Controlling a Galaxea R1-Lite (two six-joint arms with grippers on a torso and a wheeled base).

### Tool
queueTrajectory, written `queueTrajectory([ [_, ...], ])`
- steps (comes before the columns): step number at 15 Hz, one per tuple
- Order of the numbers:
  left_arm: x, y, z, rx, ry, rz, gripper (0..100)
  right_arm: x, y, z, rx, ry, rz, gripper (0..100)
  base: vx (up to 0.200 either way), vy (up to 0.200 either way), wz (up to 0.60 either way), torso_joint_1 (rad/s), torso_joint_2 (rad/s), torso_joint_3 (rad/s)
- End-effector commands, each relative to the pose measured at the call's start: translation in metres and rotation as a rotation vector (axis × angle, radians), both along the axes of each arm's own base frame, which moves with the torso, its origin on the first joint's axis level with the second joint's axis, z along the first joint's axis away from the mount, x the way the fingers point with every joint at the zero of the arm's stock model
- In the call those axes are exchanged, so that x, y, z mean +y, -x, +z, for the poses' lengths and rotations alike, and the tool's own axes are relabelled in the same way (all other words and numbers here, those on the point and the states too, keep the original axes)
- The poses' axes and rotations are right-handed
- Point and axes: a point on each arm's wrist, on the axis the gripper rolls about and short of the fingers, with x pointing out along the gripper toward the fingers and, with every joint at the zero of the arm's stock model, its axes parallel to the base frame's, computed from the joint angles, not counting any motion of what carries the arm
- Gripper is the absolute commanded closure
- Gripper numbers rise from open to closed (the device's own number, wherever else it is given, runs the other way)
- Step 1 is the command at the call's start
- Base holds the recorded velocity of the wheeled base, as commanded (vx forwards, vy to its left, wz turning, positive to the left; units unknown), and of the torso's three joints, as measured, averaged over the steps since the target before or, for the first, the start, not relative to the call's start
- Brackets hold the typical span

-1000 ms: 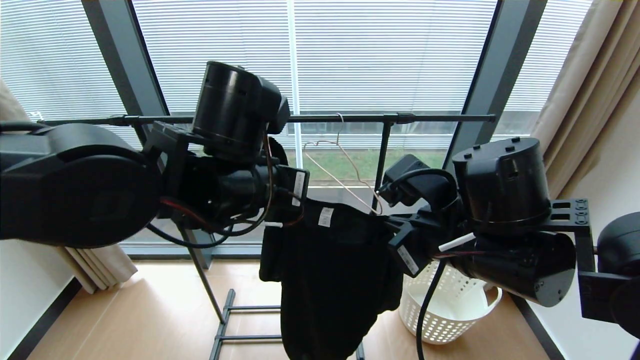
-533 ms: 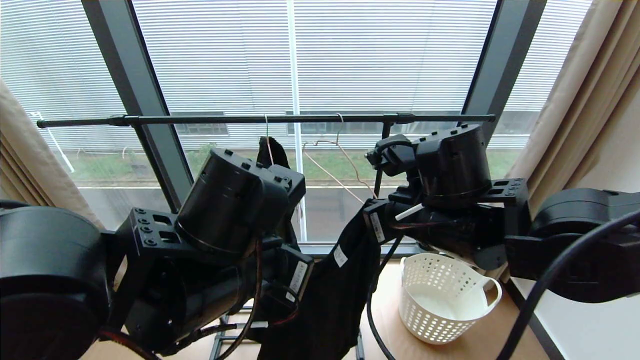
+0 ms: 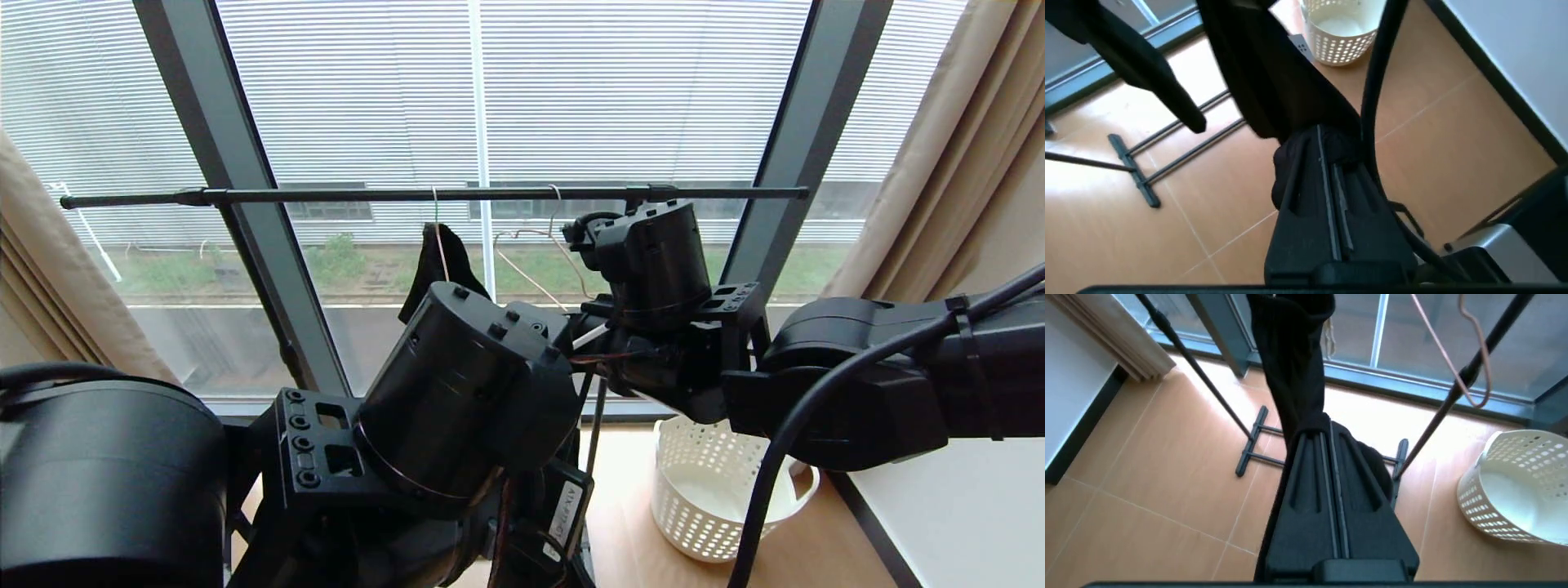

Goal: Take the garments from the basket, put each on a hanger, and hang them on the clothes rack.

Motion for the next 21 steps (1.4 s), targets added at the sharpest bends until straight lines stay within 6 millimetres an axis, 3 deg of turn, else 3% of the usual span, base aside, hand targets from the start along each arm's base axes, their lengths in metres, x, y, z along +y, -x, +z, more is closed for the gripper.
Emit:
queueTrajectory([
  [1, -0.007, 0.002, 0.003, 0.007, 0.029, -0.005, 100, 0.005, -0.001, -0.005, 0.007, 0.006, 0.005, 100, 0.000, 0.000, 0.00, 0.000, 0.00, 0.000],
  [6, -0.012, 0.002, 0.002, 0.036, 0.055, -0.016, 100, 0.004, -0.001, -0.004, 0.006, 0.005, 0.004, 100, 0.000, 0.000, 0.00, 0.000, 0.00, 0.000],
  [9, -0.003, -0.007, -0.002, 0.041, 0.038, 0.028, 100, -0.005, -0.005, 0.003, -0.009, 0.001, -0.022, 100, 0.000, 0.000, 0.00, 0.000, 0.00, 0.000],
  [13, 0.038, -0.035, 0.004, 0.016, 0.038, 0.187, 100, -0.039, -0.007, 0.019, -0.073, 0.102, -0.046, 100, 0.000, 0.000, 0.00, 0.000, 0.00, 0.000],
  [16, 0.060, -0.060, 0.005, -0.003, 0.036, 0.317, 100, -0.054, -0.002, 0.017, -0.095, 0.211, -0.021, 100, 0.000, 0.000, 0.00, 0.000, 0.00, 0.000],
  [21, 0.054, -0.092, 0.005, -0.015, 0.042, 0.367, 100, -0.066, 0.012, 0.027, -0.121, 0.239, -0.008, 100, 0.000, 0.000, 0.00, 0.000, 0.00, 0.000],
])
